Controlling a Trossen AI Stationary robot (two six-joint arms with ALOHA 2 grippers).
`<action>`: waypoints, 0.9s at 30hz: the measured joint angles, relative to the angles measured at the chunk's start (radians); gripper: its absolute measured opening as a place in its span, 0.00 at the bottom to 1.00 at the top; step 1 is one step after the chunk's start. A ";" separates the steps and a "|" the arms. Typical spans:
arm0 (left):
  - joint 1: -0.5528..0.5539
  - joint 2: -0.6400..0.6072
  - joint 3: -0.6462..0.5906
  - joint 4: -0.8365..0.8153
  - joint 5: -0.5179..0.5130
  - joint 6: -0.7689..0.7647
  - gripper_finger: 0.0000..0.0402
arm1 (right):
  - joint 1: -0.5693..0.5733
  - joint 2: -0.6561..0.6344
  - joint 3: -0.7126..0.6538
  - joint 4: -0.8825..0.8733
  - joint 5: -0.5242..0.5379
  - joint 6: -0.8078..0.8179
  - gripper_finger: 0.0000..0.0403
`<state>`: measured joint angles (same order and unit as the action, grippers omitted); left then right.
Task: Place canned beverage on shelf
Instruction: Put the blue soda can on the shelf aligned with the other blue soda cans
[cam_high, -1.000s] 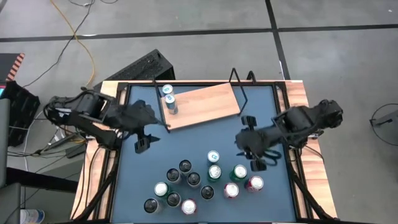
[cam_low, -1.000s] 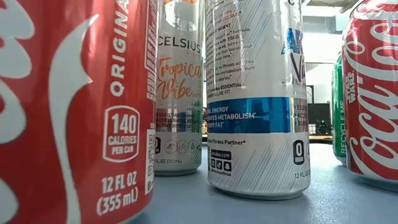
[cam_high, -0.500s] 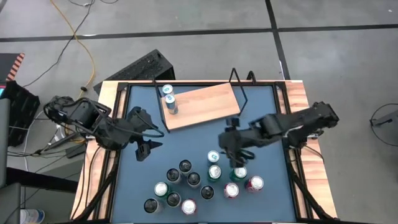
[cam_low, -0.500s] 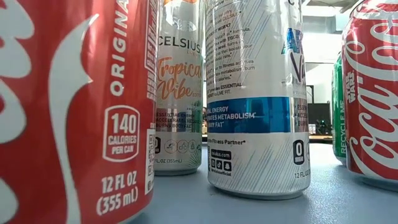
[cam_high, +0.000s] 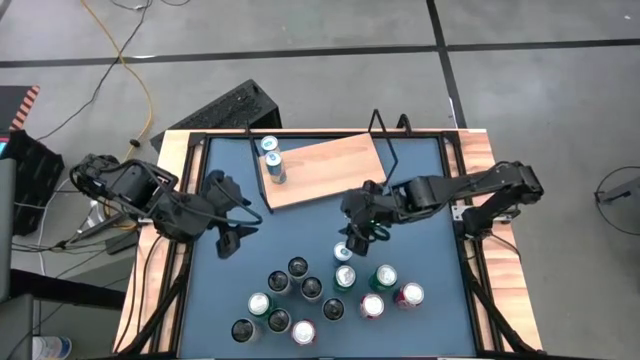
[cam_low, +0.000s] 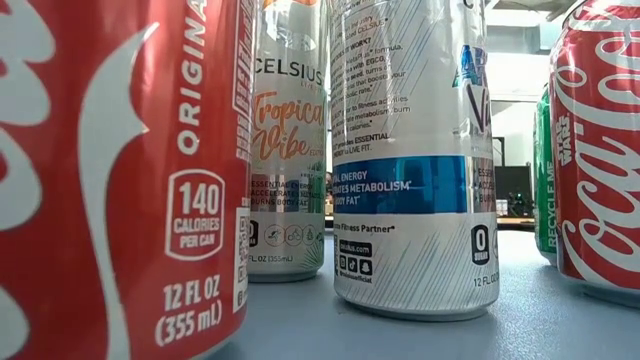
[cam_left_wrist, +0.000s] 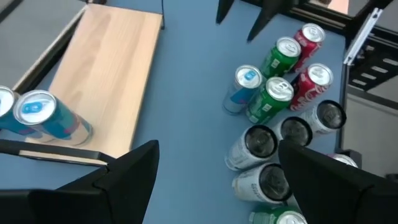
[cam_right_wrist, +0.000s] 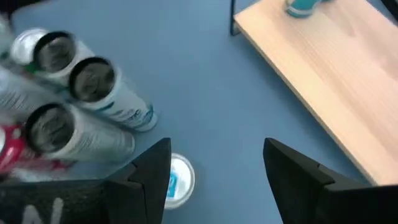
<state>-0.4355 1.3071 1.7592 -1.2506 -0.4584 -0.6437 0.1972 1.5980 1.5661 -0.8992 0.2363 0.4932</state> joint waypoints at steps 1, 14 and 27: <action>0.000 0.000 0.000 0.001 -0.001 0.000 0.79 | 0.000 0.010 0.000 -0.002 -0.001 0.026 0.59; 0.000 0.000 0.000 -0.011 0.001 -0.001 0.79 | 0.077 0.132 0.009 -0.016 -0.030 0.151 0.59; 0.000 0.004 0.000 -0.017 0.006 -0.004 0.79 | 0.106 0.219 0.009 -0.034 -0.039 0.178 0.60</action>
<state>-0.4355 1.3113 1.7595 -1.2671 -0.4522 -0.6479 0.3031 1.8172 1.5749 -0.9327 0.1970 0.6712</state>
